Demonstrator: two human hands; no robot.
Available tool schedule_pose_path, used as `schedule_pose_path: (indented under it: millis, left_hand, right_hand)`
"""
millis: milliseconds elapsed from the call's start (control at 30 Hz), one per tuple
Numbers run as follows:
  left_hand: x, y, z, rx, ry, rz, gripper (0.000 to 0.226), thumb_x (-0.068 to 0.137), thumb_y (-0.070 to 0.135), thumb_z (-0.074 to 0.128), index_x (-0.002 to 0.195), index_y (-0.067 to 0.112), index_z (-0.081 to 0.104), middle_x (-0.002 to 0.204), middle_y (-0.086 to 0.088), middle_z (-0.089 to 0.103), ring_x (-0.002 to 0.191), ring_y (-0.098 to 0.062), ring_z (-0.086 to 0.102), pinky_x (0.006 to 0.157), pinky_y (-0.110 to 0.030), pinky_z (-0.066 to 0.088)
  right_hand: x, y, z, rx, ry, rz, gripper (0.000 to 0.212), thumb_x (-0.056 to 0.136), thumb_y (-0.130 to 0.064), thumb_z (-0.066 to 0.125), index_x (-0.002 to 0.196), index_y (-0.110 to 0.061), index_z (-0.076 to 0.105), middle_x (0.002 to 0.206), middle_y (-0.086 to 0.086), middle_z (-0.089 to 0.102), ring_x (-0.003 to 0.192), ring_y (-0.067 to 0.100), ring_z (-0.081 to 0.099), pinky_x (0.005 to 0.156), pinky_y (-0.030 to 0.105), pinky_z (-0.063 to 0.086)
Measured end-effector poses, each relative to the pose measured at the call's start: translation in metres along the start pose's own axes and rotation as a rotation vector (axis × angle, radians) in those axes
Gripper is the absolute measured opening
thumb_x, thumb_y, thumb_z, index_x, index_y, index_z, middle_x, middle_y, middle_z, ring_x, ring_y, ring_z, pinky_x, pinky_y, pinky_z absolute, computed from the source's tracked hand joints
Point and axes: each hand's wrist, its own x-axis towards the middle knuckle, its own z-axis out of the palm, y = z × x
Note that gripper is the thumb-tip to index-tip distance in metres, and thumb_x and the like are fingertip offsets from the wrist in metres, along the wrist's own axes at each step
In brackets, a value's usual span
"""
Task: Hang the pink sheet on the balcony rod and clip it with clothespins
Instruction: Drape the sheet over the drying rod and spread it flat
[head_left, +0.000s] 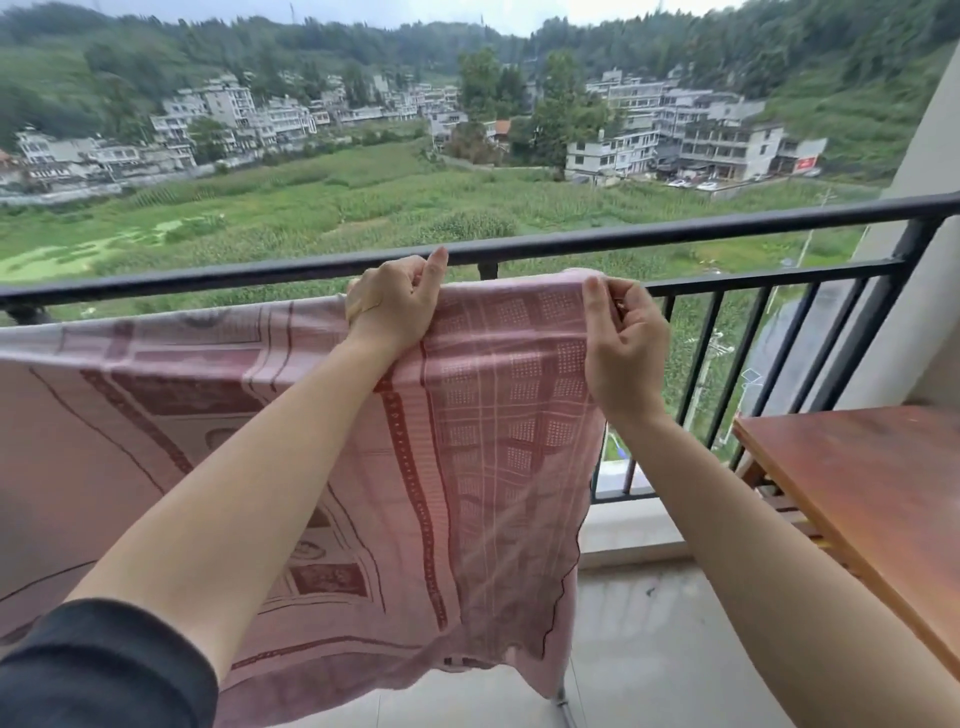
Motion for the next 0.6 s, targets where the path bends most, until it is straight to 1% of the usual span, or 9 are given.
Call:
schedule_pose_path:
  millis: [67, 100, 167, 200, 267, 400, 500, 533, 600]
  left_hand:
    - [-0.001, 0.002, 0.001, -0.003, 0.004, 0.013, 0.059, 0.098, 0.064, 0.029, 0.054, 0.025, 0.038, 0.048, 0.01, 0.041, 0.052, -0.013, 0.047, 0.063, -0.033, 0.033]
    - [-0.003, 0.002, 0.001, 0.004, -0.016, 0.033, 0.057, 0.097, 0.065, 0.029, 0.057, 0.027, 0.045, 0.051, 0.012, 0.045, 0.055, -0.014, 0.051, 0.064, -0.032, 0.035]
    - [-0.009, -0.001, 0.002, 0.039, -0.055, 0.113, 0.047, 0.096, 0.064, 0.039, 0.081, 0.03, 0.068, 0.069, 0.014, 0.063, 0.074, -0.015, 0.063, 0.074, -0.037, 0.045]
    - [-0.011, -0.003, 0.003, 0.052, -0.051, 0.165, 0.041, 0.095, 0.06, 0.046, 0.096, 0.029, 0.072, 0.083, 0.012, 0.069, 0.084, -0.015, 0.065, 0.082, -0.04, 0.048]
    - [-0.013, -0.007, 0.003, 0.009, 0.003, 0.21, 0.033, 0.094, 0.049, 0.057, 0.104, 0.023, 0.075, 0.096, 0.007, 0.072, 0.09, -0.015, 0.066, 0.082, -0.039, 0.051]
    - [-0.006, -0.01, 0.004, 0.007, 0.104, 0.173, 0.027, 0.095, 0.037, 0.06, 0.095, 0.015, 0.075, 0.09, 0.002, 0.071, 0.084, -0.02, 0.065, 0.07, -0.032, 0.047]
    - [-0.008, -0.01, 0.01, 0.071, 0.173, 0.142, 0.027, 0.096, 0.037, 0.058, 0.09, 0.013, 0.069, 0.09, -0.002, 0.069, 0.085, -0.025, 0.064, 0.072, -0.035, 0.045]
    - [-0.011, -0.009, 0.012, 0.1, 0.183, 0.15, 0.027, 0.097, 0.037, 0.057, 0.09, 0.013, 0.067, 0.09, -0.003, 0.068, 0.085, -0.025, 0.062, 0.074, -0.037, 0.045]
    - [-0.016, -0.009, 0.015, 0.172, 0.19, 0.19, 0.029, 0.099, 0.036, 0.053, 0.09, 0.01, 0.064, 0.087, -0.006, 0.067, 0.08, -0.027, 0.061, 0.074, -0.04, 0.045]
  right_hand:
    - [0.005, 0.011, -0.012, -0.073, 0.127, 0.001, 0.015, 0.101, -0.038, 0.053, 0.09, -0.03, 0.06, 0.061, -0.016, 0.056, 0.049, 0.001, 0.044, 0.044, 0.019, 0.035]
    - [0.004, 0.021, -0.02, -0.13, 0.134, 0.068, 0.017, 0.102, -0.037, 0.051, 0.092, -0.027, 0.06, 0.065, -0.014, 0.057, 0.053, 0.005, 0.048, 0.047, 0.025, 0.04]
    - [-0.002, 0.043, -0.032, -0.231, 0.006, 0.338, 0.031, 0.103, -0.042, 0.047, 0.089, -0.019, 0.06, 0.071, -0.003, 0.059, 0.061, 0.016, 0.052, 0.057, 0.038, 0.045]
    - [-0.004, 0.051, -0.034, -0.25, -0.071, 0.472, 0.04, 0.103, -0.048, 0.044, 0.084, -0.016, 0.061, 0.069, 0.0, 0.057, 0.063, 0.02, 0.051, 0.059, 0.041, 0.043]
    - [-0.003, 0.059, -0.032, -0.217, -0.163, 0.609, 0.053, 0.101, -0.055, 0.041, 0.08, -0.012, 0.063, 0.067, 0.005, 0.056, 0.063, 0.023, 0.05, 0.06, 0.043, 0.042]
    - [0.001, 0.063, -0.028, 0.034, -0.337, 0.693, 0.05, 0.095, -0.058, 0.052, 0.092, -0.014, 0.074, 0.069, 0.007, 0.064, 0.058, 0.024, 0.054, 0.059, 0.043, 0.048]
    - [-0.002, 0.071, -0.036, 0.233, -0.285, 0.699, 0.036, 0.094, -0.048, 0.059, 0.088, -0.018, 0.077, 0.078, 0.01, 0.071, 0.069, 0.029, 0.064, 0.07, 0.046, 0.054]
    - [-0.003, 0.074, -0.036, 0.18, -0.232, 0.686, 0.036, 0.095, -0.047, 0.059, 0.088, -0.016, 0.075, 0.08, 0.009, 0.071, 0.072, 0.029, 0.065, 0.071, 0.043, 0.054]
    - [-0.004, 0.078, -0.032, -0.153, -0.172, 0.561, 0.037, 0.097, -0.05, 0.056, 0.095, -0.014, 0.065, 0.076, 0.002, 0.066, 0.07, 0.021, 0.061, 0.062, 0.032, 0.047]
